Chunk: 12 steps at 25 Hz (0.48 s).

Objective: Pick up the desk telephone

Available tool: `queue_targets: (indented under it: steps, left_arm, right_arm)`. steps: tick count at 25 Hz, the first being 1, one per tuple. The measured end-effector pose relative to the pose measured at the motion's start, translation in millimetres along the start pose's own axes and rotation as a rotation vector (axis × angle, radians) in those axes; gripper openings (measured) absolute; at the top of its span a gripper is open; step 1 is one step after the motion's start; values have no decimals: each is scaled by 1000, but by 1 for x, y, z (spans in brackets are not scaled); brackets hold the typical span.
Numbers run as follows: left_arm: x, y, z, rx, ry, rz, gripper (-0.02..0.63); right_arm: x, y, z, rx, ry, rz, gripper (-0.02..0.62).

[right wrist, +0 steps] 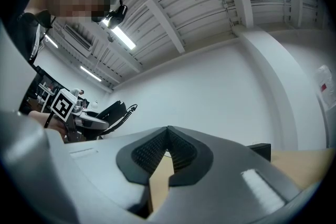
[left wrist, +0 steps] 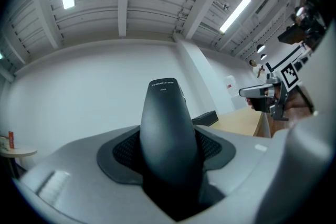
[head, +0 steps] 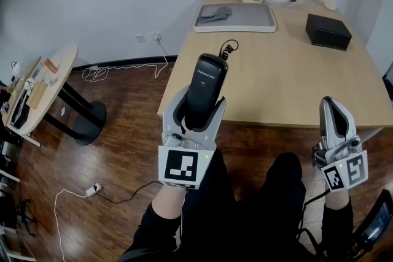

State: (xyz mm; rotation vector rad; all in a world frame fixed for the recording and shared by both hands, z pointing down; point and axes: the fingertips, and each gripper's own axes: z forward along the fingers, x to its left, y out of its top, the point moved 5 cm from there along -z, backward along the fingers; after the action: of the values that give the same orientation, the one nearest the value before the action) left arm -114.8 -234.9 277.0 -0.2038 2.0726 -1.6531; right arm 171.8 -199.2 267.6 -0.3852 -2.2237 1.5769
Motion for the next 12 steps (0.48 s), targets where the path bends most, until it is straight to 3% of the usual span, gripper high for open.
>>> queue_targets:
  steps: [12]
  left_arm:
    - [0,-1,1,7,2,2,264]
  right_arm:
    - [0,2,1,-1,7,1,0]
